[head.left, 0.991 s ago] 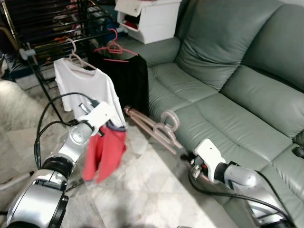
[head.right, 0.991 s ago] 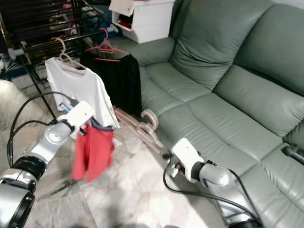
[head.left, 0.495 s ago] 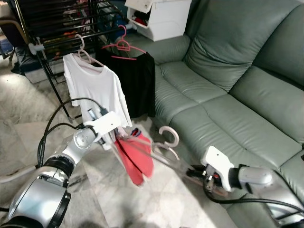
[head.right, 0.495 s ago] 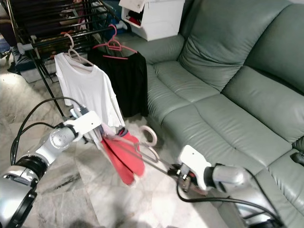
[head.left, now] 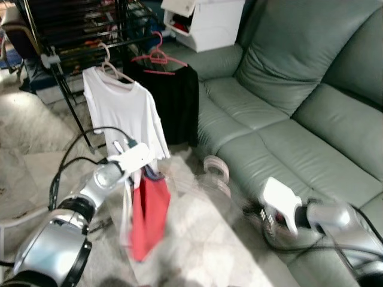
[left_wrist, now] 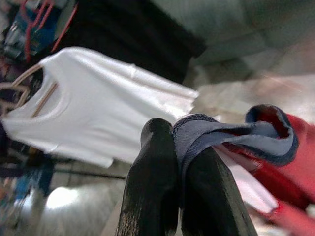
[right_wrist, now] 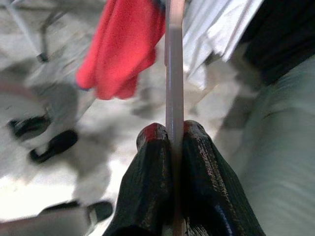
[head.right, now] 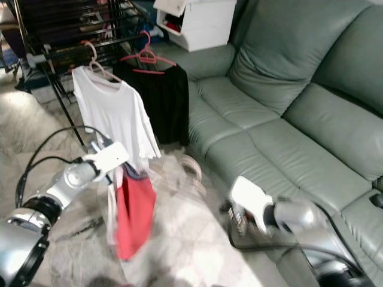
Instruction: Hang hanger
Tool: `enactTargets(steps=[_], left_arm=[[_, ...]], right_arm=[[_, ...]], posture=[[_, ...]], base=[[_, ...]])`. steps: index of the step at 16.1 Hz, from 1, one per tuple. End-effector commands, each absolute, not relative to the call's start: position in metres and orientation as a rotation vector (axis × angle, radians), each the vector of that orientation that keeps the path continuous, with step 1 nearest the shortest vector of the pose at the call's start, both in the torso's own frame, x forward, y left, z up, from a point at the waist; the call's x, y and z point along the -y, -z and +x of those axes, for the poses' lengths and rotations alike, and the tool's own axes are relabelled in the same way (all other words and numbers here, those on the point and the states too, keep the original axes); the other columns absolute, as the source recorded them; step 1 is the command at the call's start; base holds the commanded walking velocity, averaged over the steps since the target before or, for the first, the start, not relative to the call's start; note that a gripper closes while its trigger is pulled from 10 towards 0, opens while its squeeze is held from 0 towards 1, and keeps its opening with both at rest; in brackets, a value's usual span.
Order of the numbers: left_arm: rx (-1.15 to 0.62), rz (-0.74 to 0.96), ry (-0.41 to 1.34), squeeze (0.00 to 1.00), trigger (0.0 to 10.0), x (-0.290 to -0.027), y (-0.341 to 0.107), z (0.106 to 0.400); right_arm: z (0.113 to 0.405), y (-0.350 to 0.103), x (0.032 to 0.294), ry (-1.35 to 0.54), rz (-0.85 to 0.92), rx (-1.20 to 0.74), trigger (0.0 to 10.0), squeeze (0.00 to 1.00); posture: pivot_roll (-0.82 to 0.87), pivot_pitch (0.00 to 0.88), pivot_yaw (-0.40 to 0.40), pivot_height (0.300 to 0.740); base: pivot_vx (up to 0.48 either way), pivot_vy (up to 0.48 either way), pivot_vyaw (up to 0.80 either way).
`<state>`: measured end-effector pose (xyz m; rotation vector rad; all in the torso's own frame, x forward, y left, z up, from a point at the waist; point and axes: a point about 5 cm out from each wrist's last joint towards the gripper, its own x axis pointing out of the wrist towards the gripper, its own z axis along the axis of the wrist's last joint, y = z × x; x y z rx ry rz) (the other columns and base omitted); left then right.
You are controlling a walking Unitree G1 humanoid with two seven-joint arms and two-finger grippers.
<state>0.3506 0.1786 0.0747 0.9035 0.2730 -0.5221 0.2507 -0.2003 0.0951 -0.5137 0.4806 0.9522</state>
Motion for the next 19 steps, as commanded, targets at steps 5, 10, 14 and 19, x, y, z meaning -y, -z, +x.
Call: enactTargets(steps=[5,10,14,19], left_arm=[[-0.202,0.885,0.595,0.0,10.0,-0.162,-0.078,0.35],[-0.133,0.76,0.593,0.0,10.0,-0.156,-0.084,0.349],[-0.112,0.718,0.627,0.0,10.0,-0.157,-0.08,0.342],[-0.107,0.707,0.661,0.0,10.0,-0.151,-0.075,0.336]], right_arm=[[0.254,-0.094,0.196,-0.936,-0.512,-0.445,10.0,0.0],[0.275,-0.082,0.19,-0.52,-0.393,-0.326,10.0,0.0],[0.264,-0.062,0.171,-0.442,-0.301,-0.338,10.0,0.0],[0.265,-0.061,0.169,-0.435,-0.309,-0.335,10.0,0.0]], posture=[[-0.08,0.0,0.055,0.74],[-0.08,0.0,0.049,0.74],[-0.07,0.0,0.045,0.74],[-0.07,0.0,0.038,0.74]], base=[[0.0,0.0,0.0],[0.0,0.0,0.0],[0.07,0.0,-0.75],[0.335,0.0,-0.78]])
